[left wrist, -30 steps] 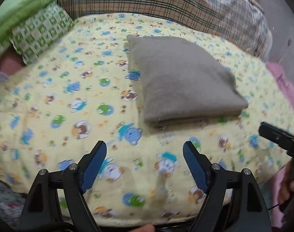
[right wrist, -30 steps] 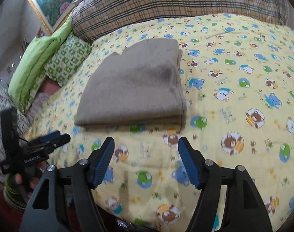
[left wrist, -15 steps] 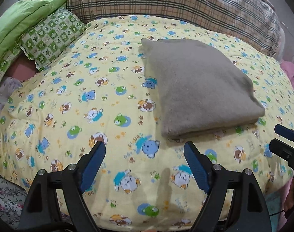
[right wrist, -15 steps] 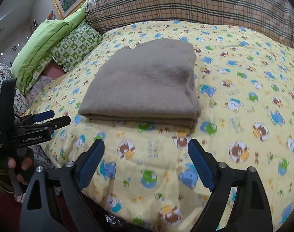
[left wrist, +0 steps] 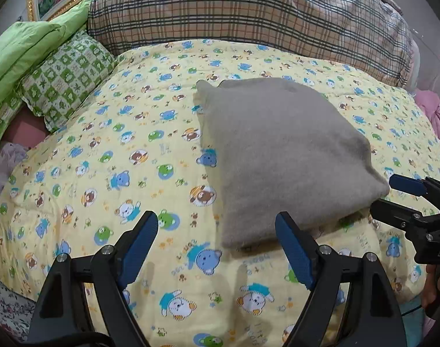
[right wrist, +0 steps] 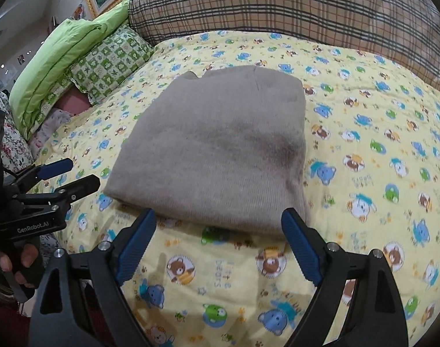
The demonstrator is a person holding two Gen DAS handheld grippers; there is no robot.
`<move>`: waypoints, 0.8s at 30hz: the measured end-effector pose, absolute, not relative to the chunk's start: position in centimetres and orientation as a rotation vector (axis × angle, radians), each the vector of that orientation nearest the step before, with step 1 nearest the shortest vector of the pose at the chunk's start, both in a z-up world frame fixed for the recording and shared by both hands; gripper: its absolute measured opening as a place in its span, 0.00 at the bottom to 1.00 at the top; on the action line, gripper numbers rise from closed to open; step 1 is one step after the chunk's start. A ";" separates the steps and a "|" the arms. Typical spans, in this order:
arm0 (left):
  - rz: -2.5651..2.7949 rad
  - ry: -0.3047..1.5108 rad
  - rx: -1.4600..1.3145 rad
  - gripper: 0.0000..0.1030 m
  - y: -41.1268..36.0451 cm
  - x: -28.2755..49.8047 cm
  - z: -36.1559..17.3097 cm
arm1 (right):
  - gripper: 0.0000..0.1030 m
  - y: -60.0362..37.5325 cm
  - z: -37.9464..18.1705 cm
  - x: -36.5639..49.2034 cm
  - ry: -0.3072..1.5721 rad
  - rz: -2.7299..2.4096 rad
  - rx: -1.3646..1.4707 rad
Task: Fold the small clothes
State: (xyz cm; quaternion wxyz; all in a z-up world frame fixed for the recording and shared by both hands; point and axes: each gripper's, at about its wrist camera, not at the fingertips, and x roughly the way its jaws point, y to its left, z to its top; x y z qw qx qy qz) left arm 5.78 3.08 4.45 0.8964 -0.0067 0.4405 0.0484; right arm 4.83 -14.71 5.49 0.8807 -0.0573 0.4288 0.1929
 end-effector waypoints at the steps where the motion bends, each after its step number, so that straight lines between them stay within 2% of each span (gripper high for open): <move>1: 0.100 0.912 -0.013 0.81 3.0 5.9 4.5 | 0.86 -14.7 5.6 5.1 0.895 0.404 -0.117; 24: 0.088 0.893 -0.004 0.81 2.2 7.2 4.8 | 0.86 -14.2 6.0 7.3 0.912 0.424 -0.113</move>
